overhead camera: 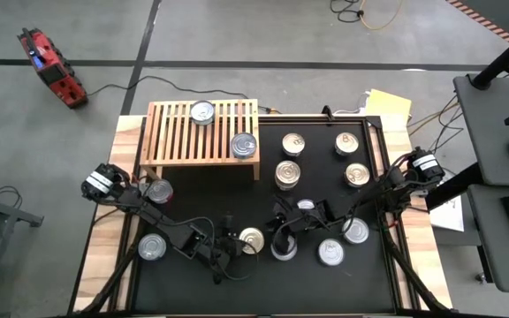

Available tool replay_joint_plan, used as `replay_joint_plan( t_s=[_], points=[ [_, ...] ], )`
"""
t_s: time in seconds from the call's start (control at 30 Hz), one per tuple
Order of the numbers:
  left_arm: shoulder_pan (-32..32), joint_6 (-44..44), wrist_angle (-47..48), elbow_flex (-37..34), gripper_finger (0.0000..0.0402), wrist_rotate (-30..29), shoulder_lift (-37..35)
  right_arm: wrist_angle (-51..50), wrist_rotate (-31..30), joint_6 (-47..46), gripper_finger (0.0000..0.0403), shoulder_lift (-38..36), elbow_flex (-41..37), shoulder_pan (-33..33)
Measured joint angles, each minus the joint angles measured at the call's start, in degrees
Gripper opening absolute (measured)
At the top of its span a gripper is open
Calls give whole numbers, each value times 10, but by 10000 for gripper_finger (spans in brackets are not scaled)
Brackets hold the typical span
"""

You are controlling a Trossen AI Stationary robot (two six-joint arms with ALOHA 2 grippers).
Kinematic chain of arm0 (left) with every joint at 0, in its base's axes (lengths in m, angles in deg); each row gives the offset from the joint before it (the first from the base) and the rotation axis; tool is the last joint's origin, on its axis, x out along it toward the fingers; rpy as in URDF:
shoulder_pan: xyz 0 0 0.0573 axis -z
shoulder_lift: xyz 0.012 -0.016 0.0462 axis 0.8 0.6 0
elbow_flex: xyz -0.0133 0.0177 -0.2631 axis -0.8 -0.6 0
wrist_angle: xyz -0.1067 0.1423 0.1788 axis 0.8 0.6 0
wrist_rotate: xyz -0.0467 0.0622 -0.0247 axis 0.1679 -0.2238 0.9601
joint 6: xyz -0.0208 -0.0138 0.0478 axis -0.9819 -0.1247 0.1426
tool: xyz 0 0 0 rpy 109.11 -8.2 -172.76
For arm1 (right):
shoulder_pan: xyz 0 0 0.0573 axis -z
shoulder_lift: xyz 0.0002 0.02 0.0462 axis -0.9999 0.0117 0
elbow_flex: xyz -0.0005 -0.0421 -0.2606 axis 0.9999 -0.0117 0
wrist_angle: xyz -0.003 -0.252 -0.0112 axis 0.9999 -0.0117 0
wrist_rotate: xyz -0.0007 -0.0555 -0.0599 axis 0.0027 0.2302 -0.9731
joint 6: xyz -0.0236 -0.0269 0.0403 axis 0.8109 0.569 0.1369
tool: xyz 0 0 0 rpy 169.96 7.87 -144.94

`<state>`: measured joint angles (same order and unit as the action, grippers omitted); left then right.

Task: Stack canned seafood by type on shelf
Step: Put the blue pink tuna can on the shelf

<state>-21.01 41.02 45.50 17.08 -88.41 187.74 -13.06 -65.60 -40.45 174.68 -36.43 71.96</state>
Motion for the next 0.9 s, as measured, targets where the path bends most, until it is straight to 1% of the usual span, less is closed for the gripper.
replay_joint_plan(
  t_s=[0.17, 0.33, 0.67, 0.9],
  points=[
    [4, -6, 1, 0, 0, -4, 1, 0, 0, -8, 182, 0, 2, 0],
    [6, -15, 2, -1, 0, -10, 1, 0, 0, -10, 193, 0, 6, 0],
    [8, -15, 4, -1, 0, -13, 2, 0, 0, -19, 196, 0, 6, 0],
    [27, -13, 10, -2, 0, -47, 3, 0, 4, -19, 196, 0, 6, -4]
  ],
)
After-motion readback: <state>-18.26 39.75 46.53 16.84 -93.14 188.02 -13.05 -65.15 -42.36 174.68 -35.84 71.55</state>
